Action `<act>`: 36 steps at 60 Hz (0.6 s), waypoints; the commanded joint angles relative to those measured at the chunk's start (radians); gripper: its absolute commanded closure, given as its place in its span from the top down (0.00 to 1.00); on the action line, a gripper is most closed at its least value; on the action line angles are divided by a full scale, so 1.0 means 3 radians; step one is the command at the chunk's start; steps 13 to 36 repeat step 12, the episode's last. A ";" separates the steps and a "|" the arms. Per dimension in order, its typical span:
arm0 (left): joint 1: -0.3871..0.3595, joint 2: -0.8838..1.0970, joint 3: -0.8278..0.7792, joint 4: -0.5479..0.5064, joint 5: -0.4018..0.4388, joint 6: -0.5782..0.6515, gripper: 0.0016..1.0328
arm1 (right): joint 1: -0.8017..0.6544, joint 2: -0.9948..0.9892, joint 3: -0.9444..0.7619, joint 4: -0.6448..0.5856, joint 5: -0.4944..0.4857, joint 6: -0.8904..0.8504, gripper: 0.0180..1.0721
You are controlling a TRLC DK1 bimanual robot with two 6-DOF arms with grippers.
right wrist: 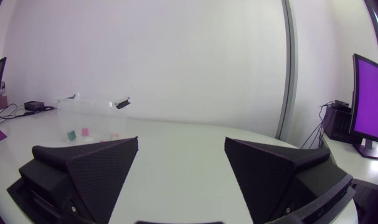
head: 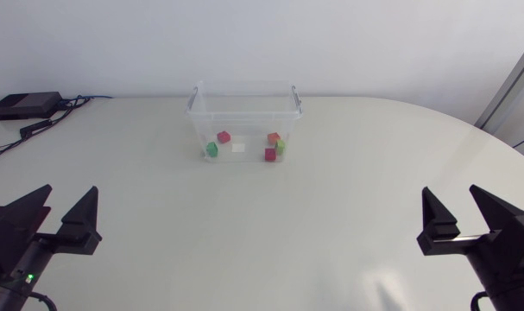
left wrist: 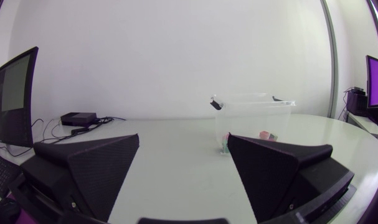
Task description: Place the duplo bricks in the container
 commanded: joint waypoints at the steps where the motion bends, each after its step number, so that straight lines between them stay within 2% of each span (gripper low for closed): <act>1: 0.0025 -0.0129 -0.0088 -0.0100 0.0025 -0.0110 0.96 | -0.0057 -0.0008 -0.0031 -0.0088 -0.0060 0.0157 0.95; 36: 0.0025 -0.0129 -0.0088 -0.0100 0.0025 -0.0110 0.96 | -0.0057 -0.0008 -0.0031 -0.0088 -0.0060 0.0157 0.95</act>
